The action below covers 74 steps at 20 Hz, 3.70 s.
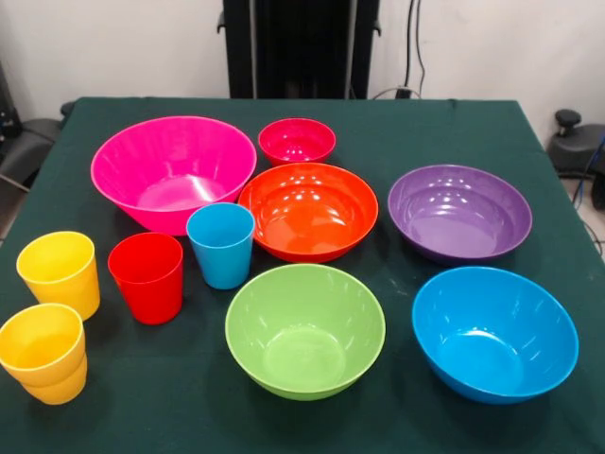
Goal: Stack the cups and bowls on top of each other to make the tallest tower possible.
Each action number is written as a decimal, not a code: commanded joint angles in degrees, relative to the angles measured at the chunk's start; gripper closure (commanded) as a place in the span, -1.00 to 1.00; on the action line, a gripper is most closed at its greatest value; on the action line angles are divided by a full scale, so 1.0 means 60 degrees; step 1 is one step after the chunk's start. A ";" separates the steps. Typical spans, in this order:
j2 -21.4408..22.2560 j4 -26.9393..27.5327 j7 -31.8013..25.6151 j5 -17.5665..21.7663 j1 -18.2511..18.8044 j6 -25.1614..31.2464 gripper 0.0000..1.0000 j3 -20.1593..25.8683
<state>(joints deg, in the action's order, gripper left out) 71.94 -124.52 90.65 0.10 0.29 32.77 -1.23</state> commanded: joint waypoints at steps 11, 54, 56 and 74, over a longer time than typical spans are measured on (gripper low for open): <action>-0.0582 -0.0386 0.1748 0.0127 -0.0180 -0.0022 -1.00 -0.0046; -0.7106 0.1598 0.1730 0.0400 -0.2654 -0.7422 -1.00 -0.2011; -0.6615 0.1442 0.1620 0.0677 -0.2297 -0.7037 -1.00 -0.1780; -0.5681 0.0375 0.1182 0.4022 -0.0189 -0.7587 -1.00 -0.1533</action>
<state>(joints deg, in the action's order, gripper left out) 40.36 -120.92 95.09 16.45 -3.08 -15.90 -15.21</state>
